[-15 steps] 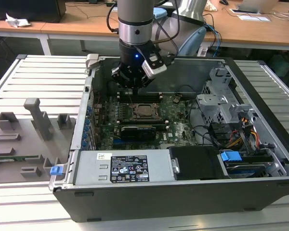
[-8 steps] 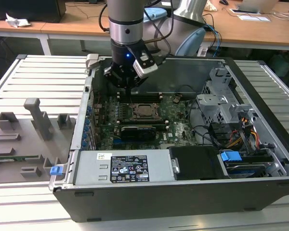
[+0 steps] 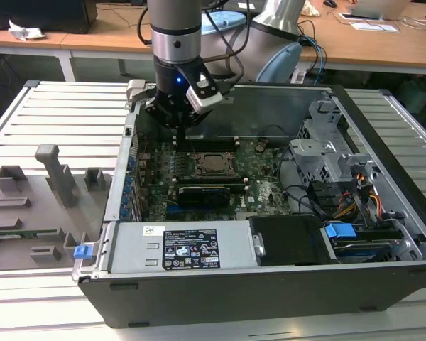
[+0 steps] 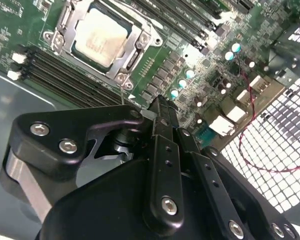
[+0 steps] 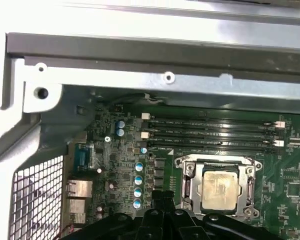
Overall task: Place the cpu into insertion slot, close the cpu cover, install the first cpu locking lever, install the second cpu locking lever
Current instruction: 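Install the first cpu locking lever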
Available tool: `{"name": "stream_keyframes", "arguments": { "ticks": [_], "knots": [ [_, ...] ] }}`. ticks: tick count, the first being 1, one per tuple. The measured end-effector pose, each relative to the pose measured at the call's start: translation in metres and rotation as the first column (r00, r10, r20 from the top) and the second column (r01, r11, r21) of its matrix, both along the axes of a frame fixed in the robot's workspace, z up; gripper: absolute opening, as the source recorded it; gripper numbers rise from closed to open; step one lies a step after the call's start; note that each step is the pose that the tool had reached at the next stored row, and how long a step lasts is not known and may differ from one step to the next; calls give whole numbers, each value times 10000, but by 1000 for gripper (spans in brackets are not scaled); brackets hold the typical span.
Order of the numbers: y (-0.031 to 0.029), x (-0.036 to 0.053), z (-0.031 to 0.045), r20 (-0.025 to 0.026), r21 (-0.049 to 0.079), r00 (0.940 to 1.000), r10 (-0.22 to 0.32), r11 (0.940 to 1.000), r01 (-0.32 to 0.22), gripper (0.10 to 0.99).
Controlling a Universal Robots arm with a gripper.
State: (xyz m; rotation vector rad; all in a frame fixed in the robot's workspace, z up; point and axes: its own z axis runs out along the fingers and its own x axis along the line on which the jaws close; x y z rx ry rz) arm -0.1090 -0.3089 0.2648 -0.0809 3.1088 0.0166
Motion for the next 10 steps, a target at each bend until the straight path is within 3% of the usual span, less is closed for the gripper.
{"name": "stream_keyframes", "arguments": {
  "ticks": [10],
  "knots": [
    [176,-14,-45,1,1,10000,1,10000,-1,106]
  ]
}}
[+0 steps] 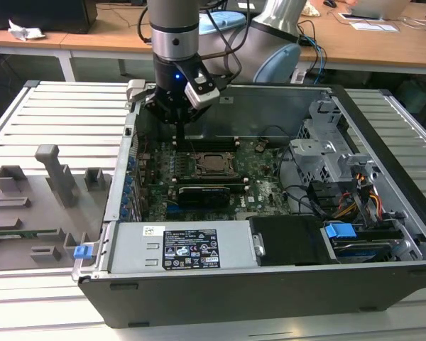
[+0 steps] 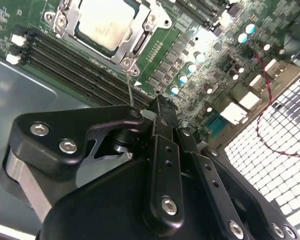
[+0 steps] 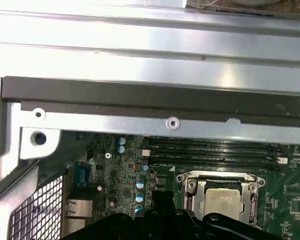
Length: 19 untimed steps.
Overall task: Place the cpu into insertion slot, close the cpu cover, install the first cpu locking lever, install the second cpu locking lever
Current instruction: 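Install the first cpu locking lever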
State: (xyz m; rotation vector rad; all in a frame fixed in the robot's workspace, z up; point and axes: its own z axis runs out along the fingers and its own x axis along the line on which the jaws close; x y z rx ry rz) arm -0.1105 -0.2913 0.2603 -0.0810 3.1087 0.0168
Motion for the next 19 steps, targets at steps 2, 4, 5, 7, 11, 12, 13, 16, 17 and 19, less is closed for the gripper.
{"name": "stream_keyframes", "arguments": {
  "ticks": [2,4,5,7,11,12,13,16,17,19],
  "knots": [
    [24,0,-10,0,-1,10000,0,10000,0,106],
    [48,0,-21,-1,-1,10000,-2,10000,2,106],
    [49,0,-21,-1,-2,10000,0,10000,0,106],
    [51,4,-22,-1,0,10000,1,10000,-1,106],
    [51,29,-23,0,0,10000,-1,10000,1,106],
    [51,38,-23,0,0,10000,-1,10000,1,106],
    [51,47,-23,-1,0,10000,-1,10000,1,106],
    [51,92,-23,-1,-1,10000,0,10000,0,106],
    [51,102,-23,0,0,10000,-1,10000,1,106],
    [51,128,-24,0,-1,10000,-1,10000,1,106]
  ]
}}
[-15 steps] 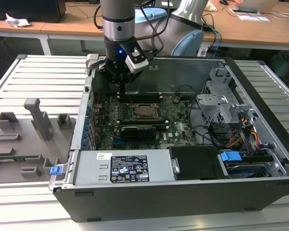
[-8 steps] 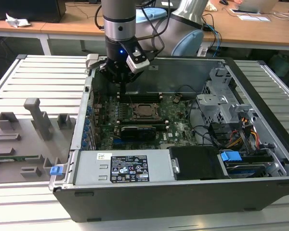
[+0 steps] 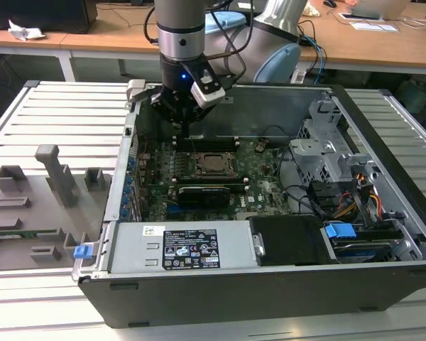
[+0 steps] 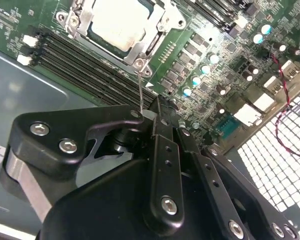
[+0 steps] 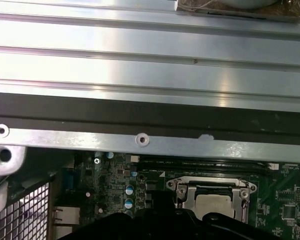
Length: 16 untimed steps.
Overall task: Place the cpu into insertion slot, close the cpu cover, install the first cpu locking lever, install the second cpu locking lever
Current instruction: 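Install the first cpu locking lever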
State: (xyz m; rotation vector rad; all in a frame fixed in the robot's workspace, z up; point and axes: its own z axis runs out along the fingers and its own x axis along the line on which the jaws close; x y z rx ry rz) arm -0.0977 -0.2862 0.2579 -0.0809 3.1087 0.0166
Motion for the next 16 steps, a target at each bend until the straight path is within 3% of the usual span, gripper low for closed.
{"name": "stream_keyframes", "arguments": {
  "ticks": [5,9,12,14,15,16],
  "knots": [
    [0,133,-5,0,0,10000,0,10000,0,106],
    [0,349,-20,-1,-31,10000,1,10000,-1,106],
    [0,436,-29,-1,-43,10000,0,10000,0,106],
    [0,437,-34,0,128,10000,1,9999,-1,106],
    [0,437,-39,0,272,10000,1,9996,-1,106],
    [1,437,-41,1,296,10000,1,9996,-1,106]
  ]
}}
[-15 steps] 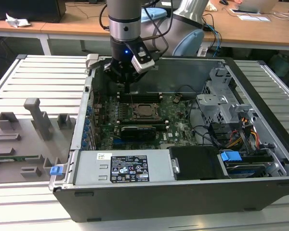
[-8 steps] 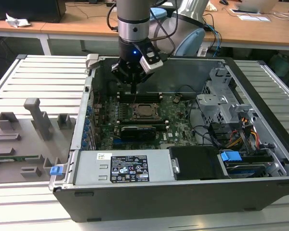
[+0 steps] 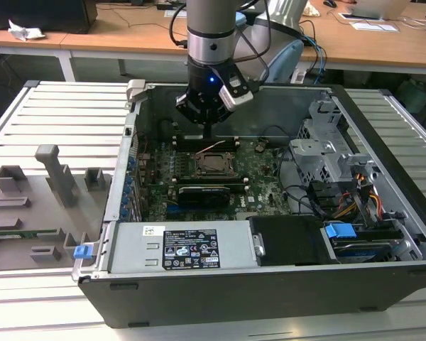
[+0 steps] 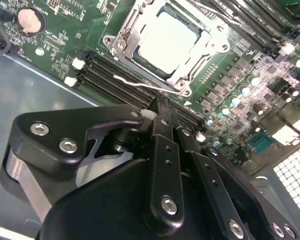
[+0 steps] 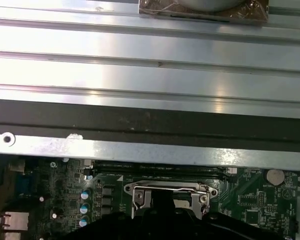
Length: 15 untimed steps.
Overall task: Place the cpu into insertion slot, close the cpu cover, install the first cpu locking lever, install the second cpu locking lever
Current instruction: 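Install the first cpu locking lever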
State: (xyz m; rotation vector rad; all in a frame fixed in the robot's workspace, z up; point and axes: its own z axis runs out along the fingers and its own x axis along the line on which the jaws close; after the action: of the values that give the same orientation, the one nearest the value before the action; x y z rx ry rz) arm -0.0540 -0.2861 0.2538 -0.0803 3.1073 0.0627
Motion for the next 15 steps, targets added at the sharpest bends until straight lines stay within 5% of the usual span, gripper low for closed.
{"name": "stream_keyframes", "arguments": {
  "ticks": [11,15],
  "knots": [
    [-1,0,-28,52,4,9999,162,9999,-162,106],
    [-1,33,-95,54,40,9998,189,9998,-190,106]
  ]
}}
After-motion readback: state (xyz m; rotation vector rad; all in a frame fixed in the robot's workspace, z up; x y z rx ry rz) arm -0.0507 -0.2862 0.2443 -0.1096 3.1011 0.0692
